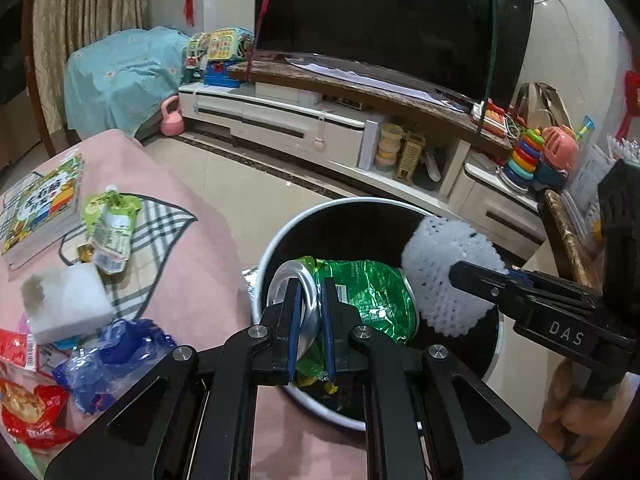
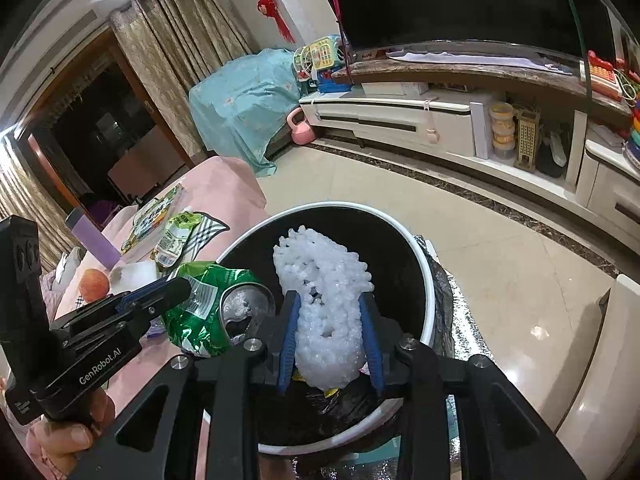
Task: Collect trash
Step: 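Carry the can and foam net over the bin and open both tools, then grasp the green milk carton with the left tool while the right tool grasps the red chip bag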
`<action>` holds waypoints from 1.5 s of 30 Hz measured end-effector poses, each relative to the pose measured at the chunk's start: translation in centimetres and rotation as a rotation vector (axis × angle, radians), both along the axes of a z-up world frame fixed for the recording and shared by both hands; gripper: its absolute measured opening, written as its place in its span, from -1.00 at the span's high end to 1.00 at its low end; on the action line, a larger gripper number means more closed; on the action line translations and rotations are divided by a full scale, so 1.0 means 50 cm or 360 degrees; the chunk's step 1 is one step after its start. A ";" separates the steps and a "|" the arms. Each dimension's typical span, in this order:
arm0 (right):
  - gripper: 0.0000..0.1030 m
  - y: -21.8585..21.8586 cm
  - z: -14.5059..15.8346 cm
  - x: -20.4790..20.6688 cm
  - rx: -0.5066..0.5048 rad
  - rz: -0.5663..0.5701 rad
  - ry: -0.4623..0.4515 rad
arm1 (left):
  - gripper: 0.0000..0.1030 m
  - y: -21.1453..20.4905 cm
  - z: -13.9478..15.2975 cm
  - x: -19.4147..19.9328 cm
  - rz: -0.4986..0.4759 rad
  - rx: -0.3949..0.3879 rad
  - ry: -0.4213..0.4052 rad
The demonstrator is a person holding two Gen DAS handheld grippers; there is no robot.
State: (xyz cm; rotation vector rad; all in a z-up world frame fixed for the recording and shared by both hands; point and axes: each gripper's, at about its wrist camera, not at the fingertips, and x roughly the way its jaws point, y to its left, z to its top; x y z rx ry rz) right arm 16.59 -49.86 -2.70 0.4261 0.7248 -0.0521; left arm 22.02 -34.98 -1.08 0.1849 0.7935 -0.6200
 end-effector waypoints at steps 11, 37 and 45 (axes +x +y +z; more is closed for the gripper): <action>-0.12 -0.021 0.011 -0.005 0.0070 -0.0029 -0.0024 | 0.34 0.034 0.010 -0.013 0.0056 -0.0067 -0.0019; -0.76 0.204 0.025 -0.108 0.0033 0.0117 -0.0168 | -0.24 0.373 -0.040 -0.190 0.0391 -0.0125 -0.0005; -0.81 0.322 0.009 -0.113 -0.0023 0.0267 -0.0160 | -0.45 0.511 -0.047 -0.223 0.0591 -0.0177 0.0002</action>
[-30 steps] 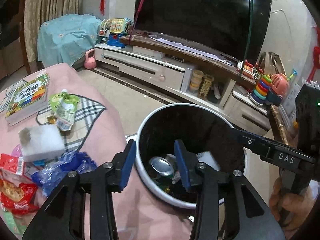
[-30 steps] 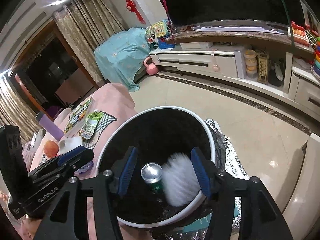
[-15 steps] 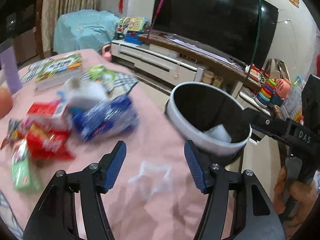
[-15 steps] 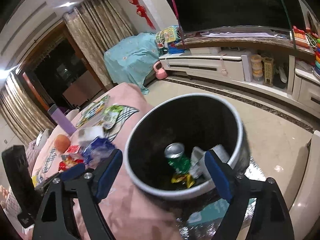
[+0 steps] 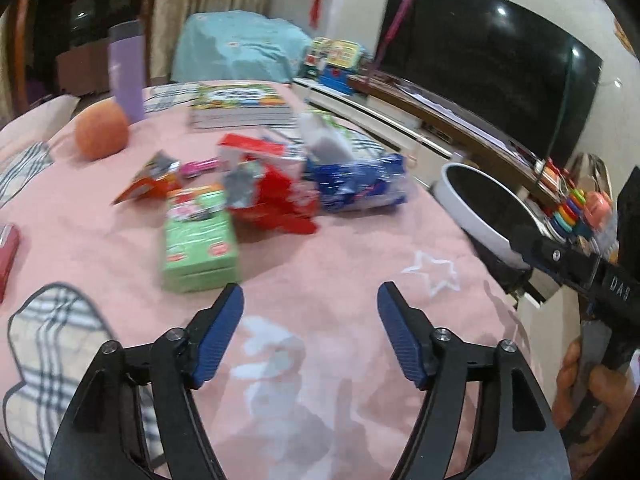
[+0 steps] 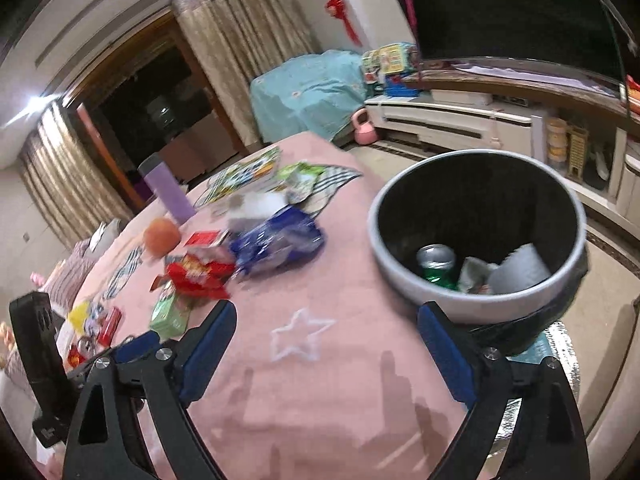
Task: Collect trash
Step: 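Grasp the green milk carton with the left tool while the right tool grasps the red chip bag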
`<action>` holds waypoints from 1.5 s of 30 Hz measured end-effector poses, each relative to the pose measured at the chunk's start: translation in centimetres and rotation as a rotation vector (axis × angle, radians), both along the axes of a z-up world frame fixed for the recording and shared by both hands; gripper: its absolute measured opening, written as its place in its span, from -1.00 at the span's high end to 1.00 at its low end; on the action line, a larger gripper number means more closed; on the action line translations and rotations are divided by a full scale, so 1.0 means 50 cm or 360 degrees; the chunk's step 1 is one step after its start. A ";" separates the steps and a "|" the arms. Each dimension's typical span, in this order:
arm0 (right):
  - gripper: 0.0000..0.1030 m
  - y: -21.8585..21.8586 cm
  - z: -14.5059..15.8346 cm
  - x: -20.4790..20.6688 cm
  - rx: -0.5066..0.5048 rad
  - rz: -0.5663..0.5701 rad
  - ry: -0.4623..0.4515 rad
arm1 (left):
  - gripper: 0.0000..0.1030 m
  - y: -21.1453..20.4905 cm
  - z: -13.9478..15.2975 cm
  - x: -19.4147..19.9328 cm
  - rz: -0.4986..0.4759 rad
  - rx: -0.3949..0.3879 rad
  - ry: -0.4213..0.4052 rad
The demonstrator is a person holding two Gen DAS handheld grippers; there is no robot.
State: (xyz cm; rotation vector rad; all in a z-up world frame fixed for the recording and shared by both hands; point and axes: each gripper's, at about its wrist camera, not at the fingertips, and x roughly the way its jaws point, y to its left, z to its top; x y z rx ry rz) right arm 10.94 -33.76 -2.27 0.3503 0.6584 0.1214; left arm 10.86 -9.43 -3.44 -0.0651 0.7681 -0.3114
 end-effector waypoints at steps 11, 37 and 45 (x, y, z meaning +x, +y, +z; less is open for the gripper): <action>-0.81 0.099 -0.016 0.014 -0.0048 0.0109 -0.0060 | -0.59 0.098 -0.026 0.006 0.0186 -0.0071 0.0071; -0.80 0.201 -0.040 0.133 0.0024 0.0354 0.0083 | 0.01 0.153 -0.052 0.134 0.0240 0.0040 0.0176; -0.80 0.265 -0.060 0.201 0.0123 0.0445 0.0142 | 0.01 0.201 -0.067 0.120 0.0266 0.0014 0.0201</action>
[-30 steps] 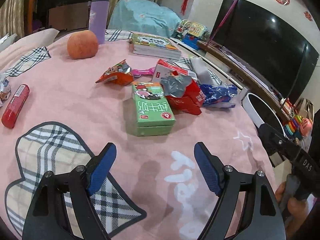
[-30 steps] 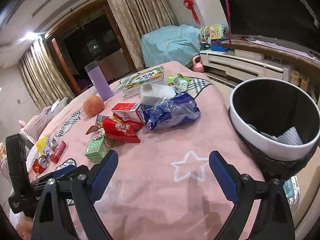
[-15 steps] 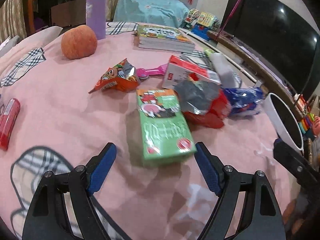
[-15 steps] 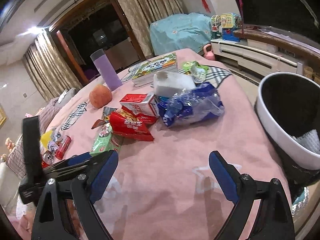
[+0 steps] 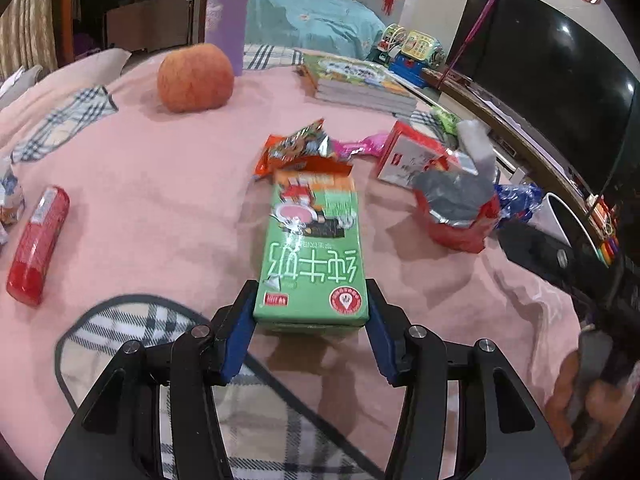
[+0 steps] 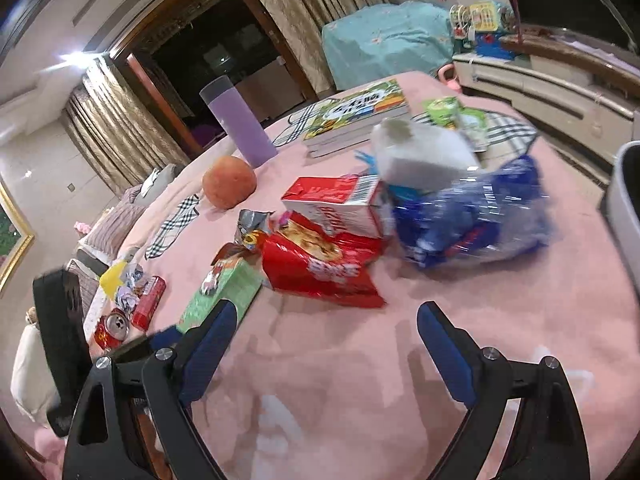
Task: Collect trash
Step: 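Grasp the green milk carton with the left tool while the right tool grasps the red chip bag, then carry the milk carton and chip bag over the bin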
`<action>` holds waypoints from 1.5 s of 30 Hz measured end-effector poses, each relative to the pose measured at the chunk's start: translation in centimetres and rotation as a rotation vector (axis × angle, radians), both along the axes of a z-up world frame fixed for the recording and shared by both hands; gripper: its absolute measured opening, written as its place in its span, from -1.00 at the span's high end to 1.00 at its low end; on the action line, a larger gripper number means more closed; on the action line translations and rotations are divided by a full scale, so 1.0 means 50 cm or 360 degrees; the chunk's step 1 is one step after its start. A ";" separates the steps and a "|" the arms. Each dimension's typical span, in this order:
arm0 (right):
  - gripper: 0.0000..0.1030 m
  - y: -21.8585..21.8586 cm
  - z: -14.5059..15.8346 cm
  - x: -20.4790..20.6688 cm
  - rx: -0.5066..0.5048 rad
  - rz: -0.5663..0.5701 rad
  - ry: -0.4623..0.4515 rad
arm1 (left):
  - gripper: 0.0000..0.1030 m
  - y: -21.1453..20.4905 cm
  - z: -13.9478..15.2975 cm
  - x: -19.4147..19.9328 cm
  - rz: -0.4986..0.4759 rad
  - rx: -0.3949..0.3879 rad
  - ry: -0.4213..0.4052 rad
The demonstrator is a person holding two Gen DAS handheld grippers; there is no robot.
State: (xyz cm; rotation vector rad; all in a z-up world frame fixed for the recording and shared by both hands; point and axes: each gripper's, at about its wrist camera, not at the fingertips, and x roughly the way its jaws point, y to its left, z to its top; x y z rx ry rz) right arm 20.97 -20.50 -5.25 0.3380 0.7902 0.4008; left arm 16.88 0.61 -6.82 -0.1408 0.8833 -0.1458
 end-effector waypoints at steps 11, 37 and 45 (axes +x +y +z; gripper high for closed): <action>-0.18 0.026 -0.013 0.046 0.0029 0.0017 0.0034 | 0.01 -0.001 -0.002 0.003 -0.0006 -0.0007 0.0001; -0.17 -0.231 0.053 -0.177 0.0024 -0.0308 -0.0098 | 0.02 -0.232 0.049 -0.068 -0.0432 -0.0057 -0.0125; -0.17 -0.297 0.054 -0.208 0.0059 -0.0390 -0.0107 | -0.10 -0.290 0.008 -0.055 -0.0476 0.0062 0.0017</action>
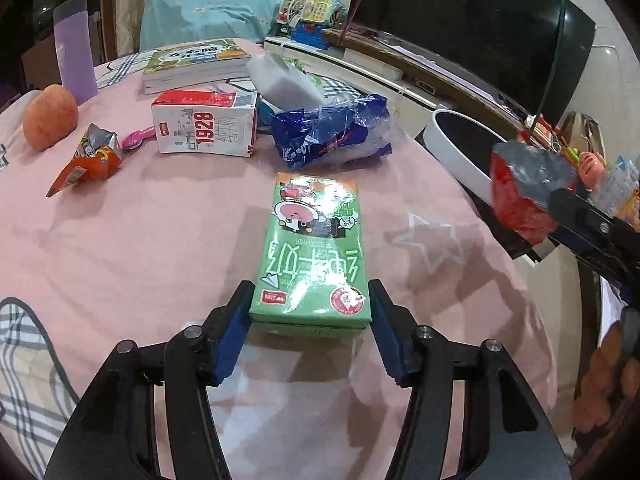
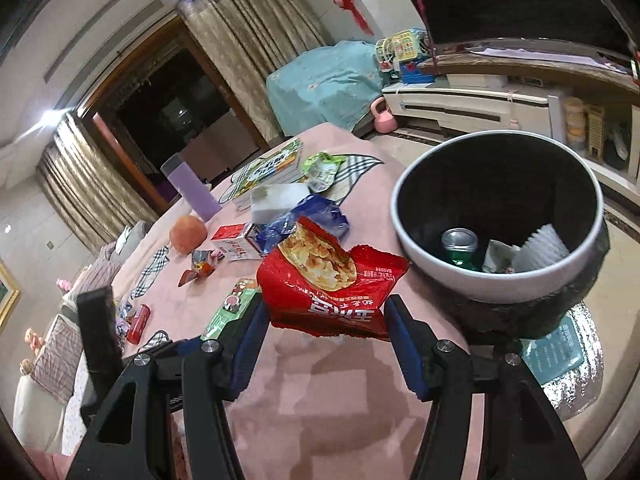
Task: Collect trash
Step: 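Carry the milk carton and chip bag over the bin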
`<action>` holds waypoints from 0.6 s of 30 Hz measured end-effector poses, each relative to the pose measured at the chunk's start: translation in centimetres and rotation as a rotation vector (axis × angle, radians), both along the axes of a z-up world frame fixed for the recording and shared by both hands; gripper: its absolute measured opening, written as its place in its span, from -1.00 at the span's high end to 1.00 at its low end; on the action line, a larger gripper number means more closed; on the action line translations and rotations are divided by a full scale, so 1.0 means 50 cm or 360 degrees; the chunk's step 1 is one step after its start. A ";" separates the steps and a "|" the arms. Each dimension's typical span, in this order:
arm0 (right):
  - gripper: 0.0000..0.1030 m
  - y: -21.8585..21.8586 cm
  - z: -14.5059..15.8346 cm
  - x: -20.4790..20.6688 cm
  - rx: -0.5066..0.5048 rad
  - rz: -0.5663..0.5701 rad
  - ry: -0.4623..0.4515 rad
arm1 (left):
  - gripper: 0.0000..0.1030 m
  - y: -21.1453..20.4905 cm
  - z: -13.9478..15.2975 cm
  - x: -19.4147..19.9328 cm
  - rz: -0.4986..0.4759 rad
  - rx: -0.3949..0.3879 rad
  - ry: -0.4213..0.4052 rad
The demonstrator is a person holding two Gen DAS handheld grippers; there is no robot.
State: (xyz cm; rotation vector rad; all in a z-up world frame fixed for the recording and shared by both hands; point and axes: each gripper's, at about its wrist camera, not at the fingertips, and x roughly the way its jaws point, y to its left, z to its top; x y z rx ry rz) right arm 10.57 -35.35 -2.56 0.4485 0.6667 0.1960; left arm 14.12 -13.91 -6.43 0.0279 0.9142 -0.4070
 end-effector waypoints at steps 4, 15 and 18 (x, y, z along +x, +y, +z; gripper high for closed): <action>-0.17 -0.013 -0.001 -0.011 0.0024 -0.0006 -0.0016 | -0.09 -0.010 0.001 0.007 0.0003 0.0011 -0.0013; -0.17 -0.057 0.016 -0.032 0.0024 -0.0047 -0.0070 | 0.05 -0.074 0.043 0.002 -0.0085 -0.0059 -0.0089; -0.17 -0.082 0.025 -0.034 0.0022 -0.0081 -0.0084 | 0.05 -0.103 0.062 -0.001 -0.0130 -0.0076 -0.0119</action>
